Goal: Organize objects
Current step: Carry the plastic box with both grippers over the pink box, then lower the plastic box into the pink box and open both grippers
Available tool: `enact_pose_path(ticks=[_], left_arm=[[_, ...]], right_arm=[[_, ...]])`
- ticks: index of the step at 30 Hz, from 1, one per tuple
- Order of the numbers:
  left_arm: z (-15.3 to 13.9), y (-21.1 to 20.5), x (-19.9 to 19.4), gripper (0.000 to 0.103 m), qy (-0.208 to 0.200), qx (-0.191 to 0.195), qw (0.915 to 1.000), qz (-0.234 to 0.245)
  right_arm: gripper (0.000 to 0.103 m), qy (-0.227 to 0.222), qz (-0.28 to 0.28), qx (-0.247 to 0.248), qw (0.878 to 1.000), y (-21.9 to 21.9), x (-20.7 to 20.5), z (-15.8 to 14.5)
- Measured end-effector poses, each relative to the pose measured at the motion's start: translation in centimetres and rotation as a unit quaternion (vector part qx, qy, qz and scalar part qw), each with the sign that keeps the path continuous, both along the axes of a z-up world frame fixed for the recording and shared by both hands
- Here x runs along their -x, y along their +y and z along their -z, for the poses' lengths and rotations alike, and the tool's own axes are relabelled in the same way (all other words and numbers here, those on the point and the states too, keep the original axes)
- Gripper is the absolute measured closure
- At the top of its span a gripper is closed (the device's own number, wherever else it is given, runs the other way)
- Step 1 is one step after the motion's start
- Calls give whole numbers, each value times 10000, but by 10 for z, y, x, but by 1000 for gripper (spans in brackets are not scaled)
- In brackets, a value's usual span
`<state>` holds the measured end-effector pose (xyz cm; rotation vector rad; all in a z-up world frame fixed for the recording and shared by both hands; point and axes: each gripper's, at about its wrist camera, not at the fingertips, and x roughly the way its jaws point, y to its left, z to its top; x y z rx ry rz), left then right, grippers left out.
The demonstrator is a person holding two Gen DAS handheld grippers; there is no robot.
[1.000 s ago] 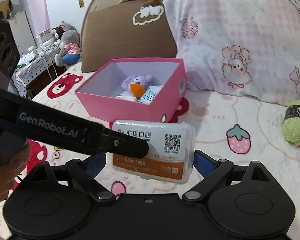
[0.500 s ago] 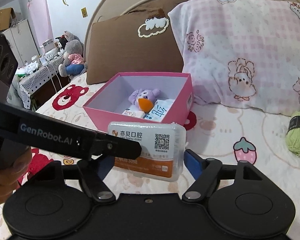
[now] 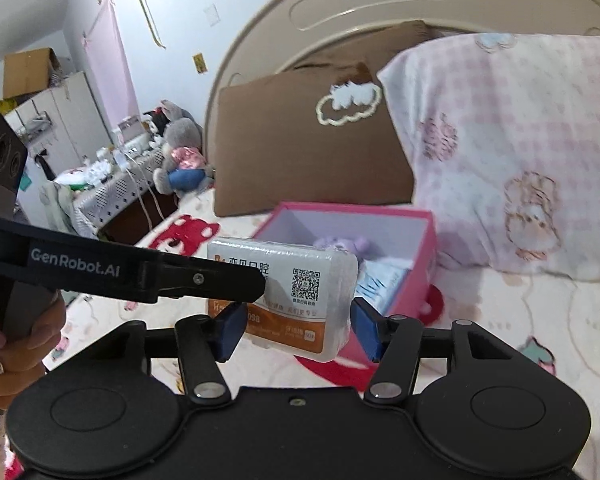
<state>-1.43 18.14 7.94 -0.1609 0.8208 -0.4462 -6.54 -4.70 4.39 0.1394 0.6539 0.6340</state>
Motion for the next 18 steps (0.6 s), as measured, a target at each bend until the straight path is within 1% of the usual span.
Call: enact_pose_path(ticks=[2,5,8,10,12,14,17,18], left_arm=[[-3,6,-13,56,47,44,10000,-39],[0,17,-40,56,235,176,9995,-101],[12,24,-72,56,464,71,9986,-243],[25,27,-87,56,596,-42,9977,-321],[38,30,-103,55,736,-157,9963,-412],[55,36,-121,55,948,-218,9940,-509],[76,45,-143,55,1116,-262,9915,-615],[83,47,-149,55,1192,-299,9903,-647]], right_arm=[[41,12,-34,-19,10000,5,-13,-4],[41,102,-66,-13,9999,15,-36,-5],[41,473,-171,-52,9987,25,-66,5],[41,708,-219,-8,9972,35,-86,16],[41,791,-314,119,9963,49,-103,33],[41,1052,-276,94,9940,57,-116,49],[41,1281,-222,65,9915,69,-134,71],[41,1440,-209,56,9893,73,-141,78]])
